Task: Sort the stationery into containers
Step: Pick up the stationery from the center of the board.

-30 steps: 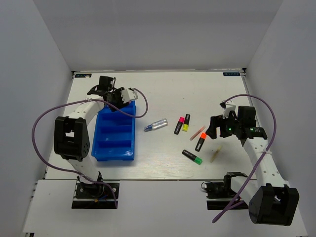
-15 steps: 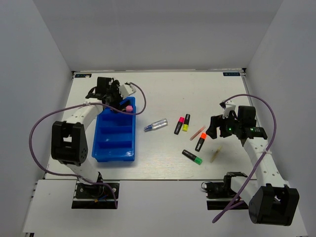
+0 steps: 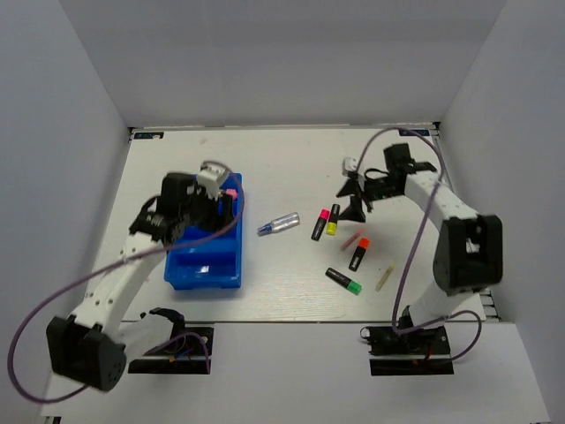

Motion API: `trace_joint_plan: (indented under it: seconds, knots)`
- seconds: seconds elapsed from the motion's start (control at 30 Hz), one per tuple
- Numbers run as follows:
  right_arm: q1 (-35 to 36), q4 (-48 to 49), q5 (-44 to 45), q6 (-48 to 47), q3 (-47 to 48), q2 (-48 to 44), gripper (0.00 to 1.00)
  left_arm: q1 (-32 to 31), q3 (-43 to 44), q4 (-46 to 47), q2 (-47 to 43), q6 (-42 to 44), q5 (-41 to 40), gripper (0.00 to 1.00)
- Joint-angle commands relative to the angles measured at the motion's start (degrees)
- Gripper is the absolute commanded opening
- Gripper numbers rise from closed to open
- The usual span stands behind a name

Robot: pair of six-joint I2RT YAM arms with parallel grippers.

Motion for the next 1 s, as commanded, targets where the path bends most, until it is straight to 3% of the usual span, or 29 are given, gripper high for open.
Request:
trace_joint_plan:
  seconds: [0.0, 0.1, 0.17, 0.23, 0.37, 0.47, 0.8, 0.9, 0.97]
  knots:
    - [6.8, -4.6, 1.7, -16.3, 9.4, 7.9, 0.77, -1.9, -13.0, 0.1, -12.7, -6.7, 0.2, 0.77]
    - [13.2, 9.0, 9.2, -9.3, 9.6, 11.4, 0.80, -2.6, -21.5, 5.8, -21.6, -5.8, -1.0, 0.95]
    - [14.7, 8.6, 11.6, -8.9, 12.1, 15.0, 0.80, -2.6, -25.1, 9.3, -25.9, -5.0, -0.1, 1.00]
    - [17.3, 5.9, 11.9, -9.6, 20.4, 19.7, 0.87, -2.6, -26.2, 12.0, -28.8, -5.1, 0.1, 1.00]
    - [21.5, 4.3, 18.6, -9.8, 26.0, 25.9, 0.87, -1.3, -26.7, 12.1, -30.1, -6.0, -0.1, 1.00]
    - [24.9, 8.6, 23.2, -6.7, 27.1, 28.8, 0.85, -1.2, -26.6, 11.7, -30.9, -6.0, -1.0, 1.00]
    - [27.7, 3.2, 23.5, -9.8, 29.7, 34.0, 0.75, -1.3, -26.8, 11.4, -32.4, -5.8, -1.7, 1.00]
    - [28.3, 3.7, 25.2, -9.8, 28.2, 34.5, 0.64, -1.2, -27.4, 12.4, -34.0, -5.9, -2.8, 1.00]
    - [28.6, 3.9, 26.7, -10.0, 27.4, 34.9, 0.49, -1.1, -27.9, 13.4, -35.1, -6.4, -3.1, 1.00]
